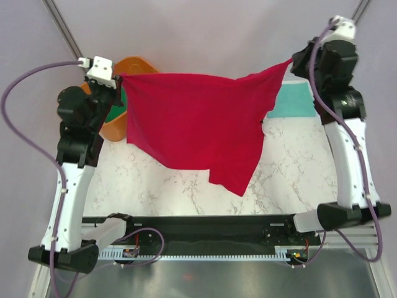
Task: Fold and stack the t-shirts
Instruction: Flatten the tshirt out
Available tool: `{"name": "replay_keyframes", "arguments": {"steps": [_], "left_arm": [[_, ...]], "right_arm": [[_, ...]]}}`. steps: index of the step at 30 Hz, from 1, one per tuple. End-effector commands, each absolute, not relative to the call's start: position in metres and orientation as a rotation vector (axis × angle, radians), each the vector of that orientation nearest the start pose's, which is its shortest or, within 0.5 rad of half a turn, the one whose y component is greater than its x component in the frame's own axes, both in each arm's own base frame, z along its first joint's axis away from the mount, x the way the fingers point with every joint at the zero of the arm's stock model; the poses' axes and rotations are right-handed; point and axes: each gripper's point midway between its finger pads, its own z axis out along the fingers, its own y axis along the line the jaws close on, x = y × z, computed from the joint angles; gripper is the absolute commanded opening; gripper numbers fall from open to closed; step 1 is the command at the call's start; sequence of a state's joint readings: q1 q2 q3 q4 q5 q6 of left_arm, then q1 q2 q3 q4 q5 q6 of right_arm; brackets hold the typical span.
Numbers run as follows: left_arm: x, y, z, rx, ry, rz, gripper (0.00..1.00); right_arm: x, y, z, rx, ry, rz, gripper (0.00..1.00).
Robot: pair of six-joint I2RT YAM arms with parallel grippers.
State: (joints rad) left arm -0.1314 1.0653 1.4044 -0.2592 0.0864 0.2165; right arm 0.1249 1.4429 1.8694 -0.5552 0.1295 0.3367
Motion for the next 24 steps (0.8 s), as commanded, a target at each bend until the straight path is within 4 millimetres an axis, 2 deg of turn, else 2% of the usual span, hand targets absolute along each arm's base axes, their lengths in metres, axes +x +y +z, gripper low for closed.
{"name": "replay_keyframes", "arguments": {"steps": [1,3,4,5,6,7,8,9,10,12,13,14,17,18,20,21,22,23,24], "left_arm": [[0.288,-0.065,0.549,0.308,1.206,-0.127,0.02],[0.268,-0.068,0.562,0.309,1.161,-0.159,0.02],[0.258,-0.067,0.570,0.307,1.138,-0.164,0.02],[0.239,-0.065,0.579,0.303,1.099,-0.163,0.02],[0.230,-0.063,0.583,0.297,1.079,-0.162,0.02],[0.221,-0.062,0.587,0.296,1.061,-0.161,0.02],[0.211,-0.061,0.590,0.294,1.044,-0.159,0.02],[0.194,-0.058,0.598,0.293,1.007,-0.152,0.02],[0.184,-0.057,0.601,0.292,0.989,-0.150,0.02],[0.166,-0.053,0.606,0.292,0.966,-0.137,0.02],[0.155,-0.051,0.615,0.291,0.944,-0.130,0.02],[0.151,-0.050,0.617,0.289,0.947,-0.120,0.02],[0.146,-0.043,0.620,0.285,0.960,-0.074,0.02],[0.148,-0.039,0.620,0.279,0.963,-0.044,0.02],[0.161,-0.037,0.612,0.279,0.994,-0.022,0.02],[0.174,-0.036,0.602,0.291,1.028,0.003,0.02],[0.191,-0.038,0.592,0.302,1.067,0.009,0.02],[0.202,-0.039,0.583,0.312,1.098,0.015,0.02],[0.220,-0.041,0.565,0.327,1.150,0.022,0.02]], "right_arm": [[0.316,0.012,0.579,0.368,1.358,0.240,0.00],[0.288,0.000,0.593,0.422,1.293,0.238,0.00],[0.258,-0.006,0.605,0.434,1.240,0.248,0.00],[0.246,-0.008,0.606,0.447,1.221,0.254,0.00],[0.233,-0.011,0.608,0.464,1.205,0.268,0.00],[0.207,-0.015,0.615,0.474,1.160,0.282,0.00],[0.194,-0.016,0.618,0.472,1.143,0.294,0.00],[0.182,-0.017,0.622,0.472,1.126,0.303,0.00],[0.162,-0.018,0.625,0.474,1.102,0.318,0.00],[0.136,-0.021,0.634,0.470,1.063,0.335,0.00],[0.116,-0.024,0.645,0.468,1.017,0.341,0.00],[0.109,-0.026,0.649,0.467,1.003,0.341,0.00],[0.103,-0.030,0.655,0.471,0.991,0.316,0.00],[0.108,-0.031,0.654,0.475,0.998,0.306,0.00],[0.134,-0.031,0.645,0.482,1.053,0.266,0.00],[0.146,-0.033,0.642,0.489,1.067,0.244,0.00],[0.166,-0.031,0.635,0.491,1.105,0.223,0.00],[0.192,-0.029,0.617,0.492,1.164,0.196,0.00],[0.206,-0.028,0.616,0.480,1.156,0.182,0.00]]}}
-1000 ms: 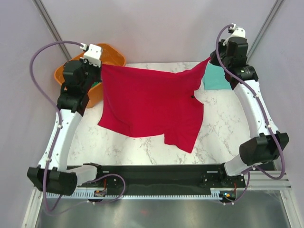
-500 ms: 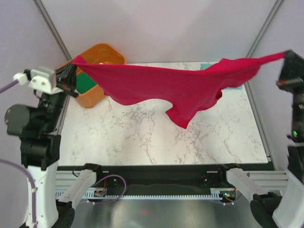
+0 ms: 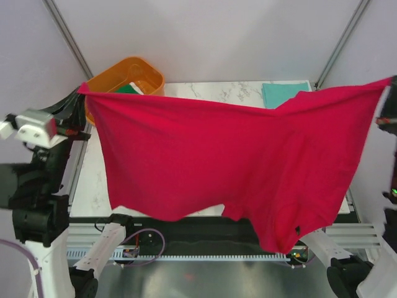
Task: Fold and stack the t-shirts
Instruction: Flatten the tshirt out, then fold the tshirt
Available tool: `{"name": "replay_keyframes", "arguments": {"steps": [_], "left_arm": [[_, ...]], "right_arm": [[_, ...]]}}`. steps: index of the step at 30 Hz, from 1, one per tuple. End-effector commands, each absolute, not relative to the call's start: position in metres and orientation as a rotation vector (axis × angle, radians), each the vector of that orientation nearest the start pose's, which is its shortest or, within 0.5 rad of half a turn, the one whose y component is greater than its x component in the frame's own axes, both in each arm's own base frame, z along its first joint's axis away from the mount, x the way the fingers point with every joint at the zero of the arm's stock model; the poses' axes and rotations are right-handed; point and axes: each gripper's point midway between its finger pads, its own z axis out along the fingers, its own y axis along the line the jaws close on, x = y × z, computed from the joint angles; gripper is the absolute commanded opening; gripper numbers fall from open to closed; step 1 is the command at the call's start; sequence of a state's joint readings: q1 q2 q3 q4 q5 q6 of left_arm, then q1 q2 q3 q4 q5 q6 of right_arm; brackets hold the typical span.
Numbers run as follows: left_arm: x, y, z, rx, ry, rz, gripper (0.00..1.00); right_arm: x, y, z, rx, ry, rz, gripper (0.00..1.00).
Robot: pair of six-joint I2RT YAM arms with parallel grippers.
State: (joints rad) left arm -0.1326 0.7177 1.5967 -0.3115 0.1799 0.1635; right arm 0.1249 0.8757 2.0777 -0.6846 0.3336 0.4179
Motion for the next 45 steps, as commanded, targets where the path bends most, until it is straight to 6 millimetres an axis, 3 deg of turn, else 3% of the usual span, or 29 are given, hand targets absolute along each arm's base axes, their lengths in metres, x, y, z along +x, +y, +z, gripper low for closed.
{"name": "replay_keyframes", "arguments": {"steps": [1,3,4,6,7,9,10,11,12,14,15,17,18,20,21,22,23,24,25,27,28,29,30,32,33,35,37,38,45], "left_arm": [[0.238,-0.044,0.550,0.340,1.197,0.020,0.02],[0.270,-0.049,0.513,0.370,1.298,0.015,0.02],[0.291,-0.051,0.492,0.383,1.362,0.012,0.02],[0.317,-0.055,0.451,0.415,1.459,0.013,0.02],[0.329,-0.056,0.434,0.435,1.500,0.019,0.02],[0.362,-0.056,0.385,0.468,1.607,0.047,0.02],[0.373,-0.055,0.369,0.472,1.643,0.051,0.02],[0.384,-0.055,0.357,0.470,1.668,0.061,0.02],[0.404,-0.056,0.322,0.478,1.755,0.057,0.02],[0.427,-0.052,0.293,0.463,1.817,0.084,0.02],[0.443,-0.053,0.263,0.475,1.881,0.085,0.02],[0.465,-0.049,0.244,0.478,1.905,0.125,0.02],[0.477,-0.049,0.216,0.490,1.956,0.131,0.02],[0.491,-0.047,0.209,0.489,1.962,0.148,0.02],[0.499,-0.046,0.204,0.488,1.958,0.152,0.02],[0.505,-0.046,0.191,0.496,1.978,0.154,0.02],[0.510,-0.046,0.187,0.494,1.977,0.155,0.02],[0.516,-0.044,0.190,0.484,1.962,0.159,0.02],[0.521,-0.045,0.179,0.493,1.977,0.156,0.02],[0.529,-0.042,0.178,0.488,1.974,0.166,0.02],[0.532,-0.042,0.168,0.495,1.993,0.167,0.02],[0.536,-0.040,0.169,0.489,1.988,0.168,0.02],[0.539,-0.041,0.166,0.491,1.991,0.169,0.02],[0.544,-0.039,0.160,0.489,1.995,0.171,0.02],[0.544,-0.039,0.158,0.494,1.997,0.173,0.02],[0.547,-0.030,0.157,0.474,2.003,0.231,0.02],[0.549,-0.026,0.157,0.475,1.996,0.253,0.02],[0.553,-0.026,0.164,0.470,1.971,0.258,0.02],[0.547,-0.032,0.161,0.526,1.962,0.233,0.02]], "right_arm": [[0.240,-0.024,0.584,0.475,1.238,0.153,0.00],[0.271,-0.016,0.570,0.436,1.243,0.153,0.00],[0.301,-0.011,0.529,0.427,1.332,0.131,0.00],[0.330,-0.002,0.508,0.392,1.325,0.152,0.00],[0.352,0.003,0.459,0.378,1.404,0.138,0.00],[0.381,0.012,0.434,0.351,1.372,0.167,0.00],[0.397,0.019,0.386,0.322,1.449,0.168,0.00],[0.408,0.021,0.369,0.318,1.460,0.167,0.00],[0.434,0.025,0.340,0.316,1.487,0.163,0.00],[0.462,0.029,0.297,0.310,1.559,0.150,0.00],[0.485,0.032,0.254,0.304,1.643,0.138,0.00],[0.512,0.042,0.239,0.263,1.672,0.154,0.00],[0.526,0.045,0.204,0.253,1.739,0.144,0.00],[0.549,0.047,0.200,0.234,1.745,0.143,0.00],[0.559,0.049,0.173,0.226,1.797,0.133,0.00],[0.574,0.051,0.182,0.218,1.776,0.140,0.00],[0.581,0.050,0.175,0.208,1.795,0.133,0.00],[0.590,0.052,0.153,0.201,1.834,0.132,0.00],[0.604,0.055,0.164,0.190,1.807,0.142,0.00],[0.624,0.060,0.156,0.170,1.819,0.153,0.00],[0.630,0.061,0.153,0.165,1.824,0.153,0.00],[0.635,0.062,0.135,0.165,1.859,0.151,0.00],[0.645,0.064,0.146,0.163,1.834,0.157,0.00],[0.649,0.063,0.126,0.175,1.895,0.150,0.00],[0.652,0.063,0.132,0.190,1.893,0.152,0.00],[0.644,0.056,0.125,0.240,1.942,0.116,0.00],[0.630,0.047,0.131,0.302,1.947,0.085,0.00],[0.623,0.044,0.149,0.319,1.926,0.082,0.00],[0.569,0.040,0.145,0.393,2.031,0.084,0.00]]}}
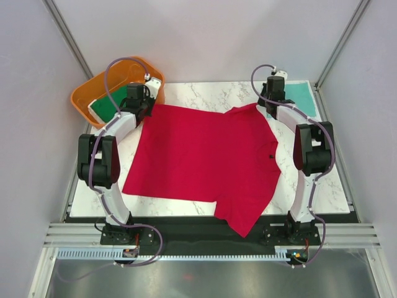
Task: Fold and stack the t-shirts
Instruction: Fold the tshirt
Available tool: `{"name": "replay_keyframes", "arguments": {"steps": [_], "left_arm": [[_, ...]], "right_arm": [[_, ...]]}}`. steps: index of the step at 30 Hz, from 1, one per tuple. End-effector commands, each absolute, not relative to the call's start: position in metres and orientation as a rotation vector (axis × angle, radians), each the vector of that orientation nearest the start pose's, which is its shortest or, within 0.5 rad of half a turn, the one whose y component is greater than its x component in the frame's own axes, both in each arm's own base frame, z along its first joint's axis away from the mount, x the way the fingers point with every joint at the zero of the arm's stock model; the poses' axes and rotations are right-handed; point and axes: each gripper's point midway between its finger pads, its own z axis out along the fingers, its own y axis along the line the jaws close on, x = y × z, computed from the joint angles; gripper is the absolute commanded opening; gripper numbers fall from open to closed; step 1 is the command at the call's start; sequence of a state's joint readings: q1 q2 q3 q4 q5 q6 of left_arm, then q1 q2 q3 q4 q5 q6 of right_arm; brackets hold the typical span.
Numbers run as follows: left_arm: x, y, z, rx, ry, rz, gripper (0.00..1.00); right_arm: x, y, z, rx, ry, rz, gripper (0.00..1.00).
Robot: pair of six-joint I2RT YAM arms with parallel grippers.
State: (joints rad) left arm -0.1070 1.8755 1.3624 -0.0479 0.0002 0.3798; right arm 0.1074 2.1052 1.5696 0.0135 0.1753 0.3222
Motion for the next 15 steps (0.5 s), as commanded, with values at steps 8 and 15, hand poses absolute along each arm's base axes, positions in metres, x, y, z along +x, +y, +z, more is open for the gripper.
{"name": "replay_keyframes", "arguments": {"steps": [8,15], "left_arm": [[0.531,-0.015,0.153,0.524,1.987,0.336,0.02],[0.520,-0.003,0.153,0.492,1.981,0.411,0.02]], "right_arm": [[0.511,0.021,0.140,0.472,2.098,0.007,0.00],[0.466,0.028,0.120,0.499,2.171,0.074,0.00]]}}
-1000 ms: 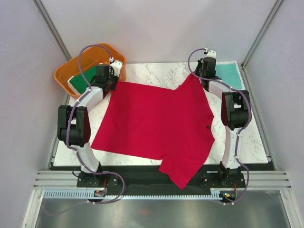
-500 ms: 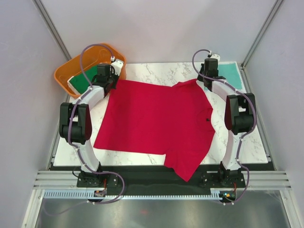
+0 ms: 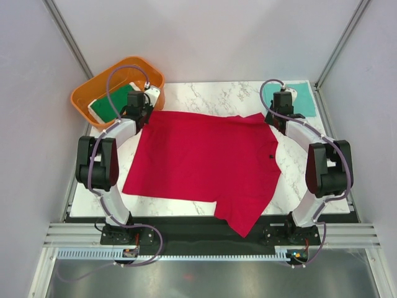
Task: Fold and stack the t-shirts
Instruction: Fold the tshirt
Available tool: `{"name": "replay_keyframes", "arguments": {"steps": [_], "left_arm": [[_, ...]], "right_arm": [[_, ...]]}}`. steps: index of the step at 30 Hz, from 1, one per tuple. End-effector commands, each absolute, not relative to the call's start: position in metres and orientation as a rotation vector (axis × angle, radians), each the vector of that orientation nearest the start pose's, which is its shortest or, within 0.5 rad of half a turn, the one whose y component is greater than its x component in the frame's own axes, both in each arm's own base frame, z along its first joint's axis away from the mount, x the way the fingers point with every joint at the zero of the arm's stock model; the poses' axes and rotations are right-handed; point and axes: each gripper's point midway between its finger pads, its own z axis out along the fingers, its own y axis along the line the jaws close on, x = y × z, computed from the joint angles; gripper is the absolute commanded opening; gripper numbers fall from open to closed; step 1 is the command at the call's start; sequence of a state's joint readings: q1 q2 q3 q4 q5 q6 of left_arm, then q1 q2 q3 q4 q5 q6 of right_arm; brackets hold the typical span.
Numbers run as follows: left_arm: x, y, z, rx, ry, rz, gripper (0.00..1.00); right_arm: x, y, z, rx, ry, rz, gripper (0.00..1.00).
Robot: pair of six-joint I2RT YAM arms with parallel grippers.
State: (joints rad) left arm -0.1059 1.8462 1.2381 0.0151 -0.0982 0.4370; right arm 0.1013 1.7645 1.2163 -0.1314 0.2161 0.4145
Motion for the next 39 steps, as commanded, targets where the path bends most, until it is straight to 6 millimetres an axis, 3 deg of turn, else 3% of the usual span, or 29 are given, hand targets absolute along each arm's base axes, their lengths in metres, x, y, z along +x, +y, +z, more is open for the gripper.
{"name": "replay_keyframes", "arguments": {"steps": [1,5,10,17,23,31,39], "left_arm": [[0.518,-0.001,0.150,0.478,1.992,0.413,0.02],[0.505,-0.001,0.138,0.440,2.014,0.400,0.02],[0.488,0.003,0.115,0.425,2.066,0.467,0.02],[0.479,0.001,0.110,0.396,2.075,0.518,0.02],[0.470,-0.001,0.107,0.393,2.083,0.549,0.02],[0.455,-0.002,0.103,0.386,2.094,0.592,0.02],[0.444,-0.001,0.092,0.389,2.122,0.612,0.02]], "right_arm": [[0.463,0.030,0.120,0.506,2.175,0.091,0.00],[0.444,0.027,0.125,0.533,2.158,0.094,0.00],[0.422,0.030,0.108,0.557,2.190,0.122,0.00],[0.393,0.033,0.084,0.564,2.238,0.146,0.00],[0.370,0.031,0.079,0.578,2.228,0.148,0.00],[0.355,0.029,0.083,0.588,2.205,0.155,0.00],[0.336,0.036,0.069,0.583,2.237,0.208,0.00]]}}
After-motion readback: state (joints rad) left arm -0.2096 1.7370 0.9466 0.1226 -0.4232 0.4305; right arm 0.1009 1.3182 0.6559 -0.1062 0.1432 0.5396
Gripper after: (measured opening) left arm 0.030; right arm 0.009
